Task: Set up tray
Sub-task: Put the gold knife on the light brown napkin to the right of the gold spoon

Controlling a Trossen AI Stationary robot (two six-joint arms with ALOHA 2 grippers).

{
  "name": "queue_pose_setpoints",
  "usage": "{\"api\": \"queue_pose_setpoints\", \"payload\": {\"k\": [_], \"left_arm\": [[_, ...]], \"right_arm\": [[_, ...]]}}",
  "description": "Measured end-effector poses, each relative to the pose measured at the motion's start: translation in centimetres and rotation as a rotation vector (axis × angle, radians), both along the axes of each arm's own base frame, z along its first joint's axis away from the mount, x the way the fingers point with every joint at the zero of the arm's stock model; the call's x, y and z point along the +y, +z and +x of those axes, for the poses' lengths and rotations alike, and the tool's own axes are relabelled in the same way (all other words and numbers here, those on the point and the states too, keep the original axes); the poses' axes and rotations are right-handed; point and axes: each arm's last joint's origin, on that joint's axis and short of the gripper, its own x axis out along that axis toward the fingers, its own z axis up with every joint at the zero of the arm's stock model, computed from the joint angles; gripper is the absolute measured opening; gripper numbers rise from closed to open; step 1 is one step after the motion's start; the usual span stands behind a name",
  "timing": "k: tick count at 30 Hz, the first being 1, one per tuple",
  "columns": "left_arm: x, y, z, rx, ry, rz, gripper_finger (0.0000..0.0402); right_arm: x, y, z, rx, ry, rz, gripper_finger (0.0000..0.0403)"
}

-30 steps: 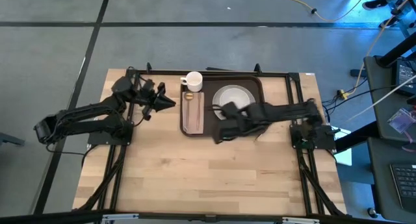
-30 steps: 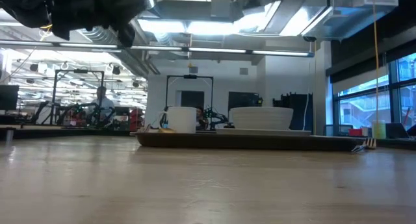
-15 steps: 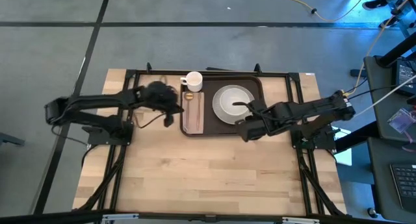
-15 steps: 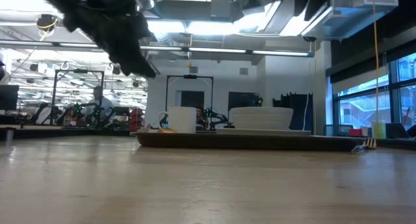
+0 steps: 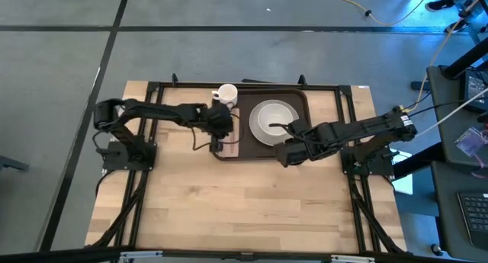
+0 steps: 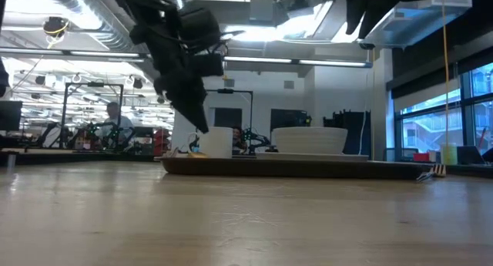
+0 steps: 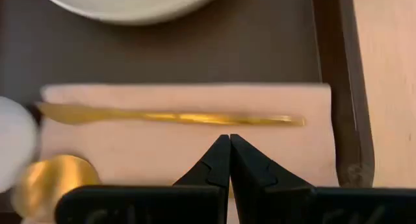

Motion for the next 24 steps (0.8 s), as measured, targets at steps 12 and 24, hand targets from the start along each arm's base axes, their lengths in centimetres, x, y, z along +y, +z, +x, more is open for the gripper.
{"api": "queue_pose_setpoints", "payload": {"k": [12,24], "left_arm": [[-0.9,-4.0,2.3,0.182,-0.051,0.016,0.0003],[-1.5,-4.6,2.8,0.178,-0.045,0.013,0.0003]], "right_arm": [[0.1,0.0,0.0,0.001,0.004,0.011,0.0099],[0.1,0.0,0.0,0.002,0.004,0.01,0.0099]]}}
